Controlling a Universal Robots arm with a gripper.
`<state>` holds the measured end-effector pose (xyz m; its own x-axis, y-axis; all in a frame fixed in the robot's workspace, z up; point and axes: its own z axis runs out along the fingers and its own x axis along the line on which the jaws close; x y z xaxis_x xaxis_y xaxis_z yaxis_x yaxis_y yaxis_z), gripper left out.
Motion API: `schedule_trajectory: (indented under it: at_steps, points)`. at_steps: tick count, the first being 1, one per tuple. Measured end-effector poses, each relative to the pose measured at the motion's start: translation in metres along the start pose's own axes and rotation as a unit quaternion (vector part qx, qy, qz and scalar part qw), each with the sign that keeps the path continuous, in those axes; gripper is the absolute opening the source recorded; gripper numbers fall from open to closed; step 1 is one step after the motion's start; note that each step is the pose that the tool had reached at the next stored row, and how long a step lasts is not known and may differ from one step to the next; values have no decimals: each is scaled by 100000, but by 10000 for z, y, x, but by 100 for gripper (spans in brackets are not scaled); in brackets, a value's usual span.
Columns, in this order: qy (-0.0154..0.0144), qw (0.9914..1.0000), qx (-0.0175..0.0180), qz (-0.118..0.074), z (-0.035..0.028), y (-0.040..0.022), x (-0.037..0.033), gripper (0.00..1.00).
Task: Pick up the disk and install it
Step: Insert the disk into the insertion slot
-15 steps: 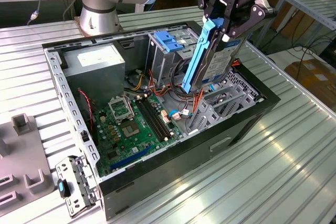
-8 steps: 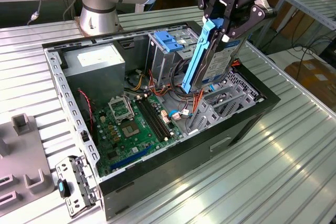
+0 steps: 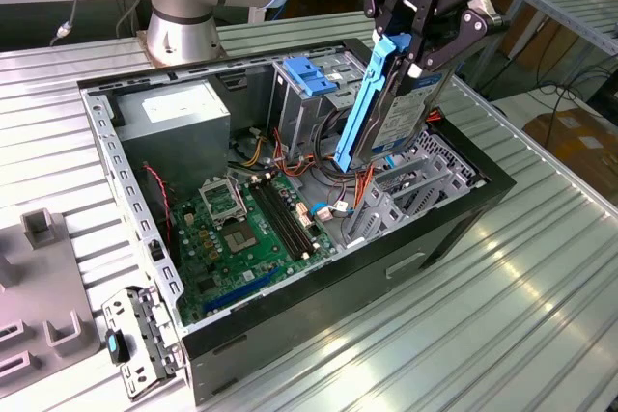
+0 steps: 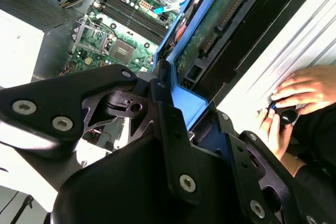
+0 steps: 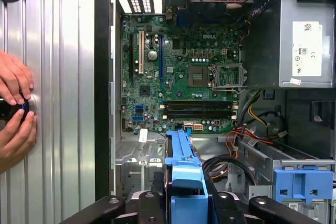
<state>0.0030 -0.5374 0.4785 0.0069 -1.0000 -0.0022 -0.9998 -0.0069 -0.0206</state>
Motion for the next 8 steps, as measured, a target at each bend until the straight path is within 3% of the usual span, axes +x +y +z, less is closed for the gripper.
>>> schedule_trajectory:
  at_steps: [3, 8]
  points:
    - [-19, 100000, 5, 4, 3, 1, 6, 37]
    - [-1, 100000, -1, 3, 7, 1, 83, 37]
